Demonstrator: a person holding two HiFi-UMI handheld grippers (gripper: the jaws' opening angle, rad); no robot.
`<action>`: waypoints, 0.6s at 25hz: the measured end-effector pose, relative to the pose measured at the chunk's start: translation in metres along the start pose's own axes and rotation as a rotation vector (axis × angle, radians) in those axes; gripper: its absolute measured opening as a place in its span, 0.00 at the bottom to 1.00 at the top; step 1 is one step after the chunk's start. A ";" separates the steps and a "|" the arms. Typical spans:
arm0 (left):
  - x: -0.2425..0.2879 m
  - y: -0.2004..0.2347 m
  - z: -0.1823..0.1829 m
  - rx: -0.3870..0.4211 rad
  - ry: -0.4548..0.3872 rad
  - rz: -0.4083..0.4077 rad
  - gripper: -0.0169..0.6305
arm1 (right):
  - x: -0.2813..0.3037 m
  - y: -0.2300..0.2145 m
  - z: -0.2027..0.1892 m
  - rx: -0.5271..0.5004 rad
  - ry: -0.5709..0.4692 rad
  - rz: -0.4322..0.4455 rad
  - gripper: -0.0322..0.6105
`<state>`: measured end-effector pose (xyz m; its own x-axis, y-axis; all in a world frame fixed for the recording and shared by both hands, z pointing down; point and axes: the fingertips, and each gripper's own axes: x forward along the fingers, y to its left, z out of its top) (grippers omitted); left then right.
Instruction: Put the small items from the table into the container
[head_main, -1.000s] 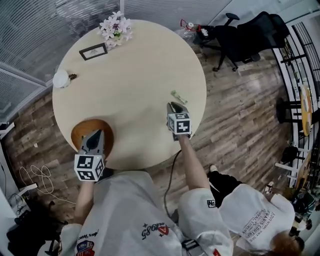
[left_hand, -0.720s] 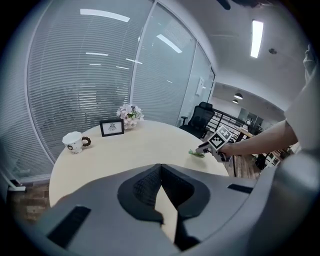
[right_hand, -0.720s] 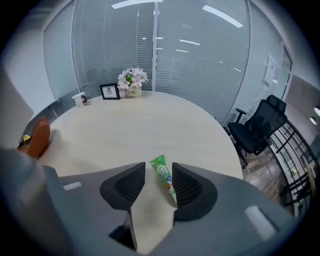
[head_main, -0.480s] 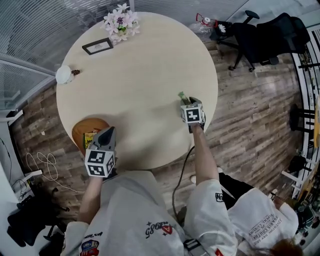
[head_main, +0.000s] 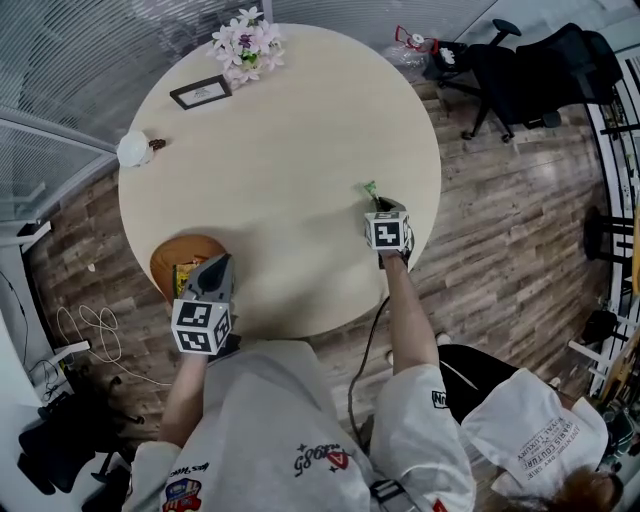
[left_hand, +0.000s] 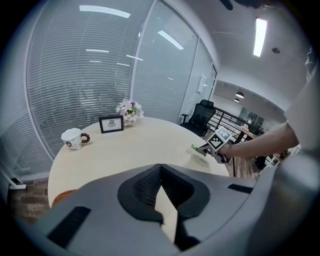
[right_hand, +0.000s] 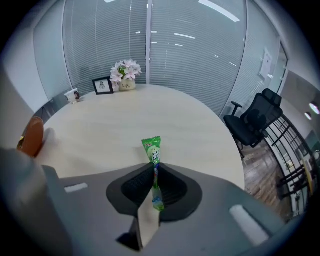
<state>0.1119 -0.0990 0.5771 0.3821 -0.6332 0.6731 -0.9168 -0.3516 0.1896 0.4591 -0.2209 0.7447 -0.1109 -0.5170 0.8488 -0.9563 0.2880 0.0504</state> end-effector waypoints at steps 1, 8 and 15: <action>-0.003 0.003 0.000 0.000 -0.008 0.000 0.04 | -0.007 0.009 0.007 -0.003 -0.026 0.010 0.09; -0.041 0.049 -0.001 -0.042 -0.097 0.026 0.04 | -0.087 0.150 0.071 -0.103 -0.233 0.232 0.09; -0.094 0.154 -0.036 -0.103 -0.100 0.099 0.04 | -0.140 0.383 0.080 -0.200 -0.283 0.503 0.09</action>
<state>-0.0695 -0.0689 0.5686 0.2940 -0.7286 0.6186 -0.9557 -0.2148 0.2013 0.0864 -0.1022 0.6031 -0.6292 -0.4646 0.6231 -0.7019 0.6839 -0.1989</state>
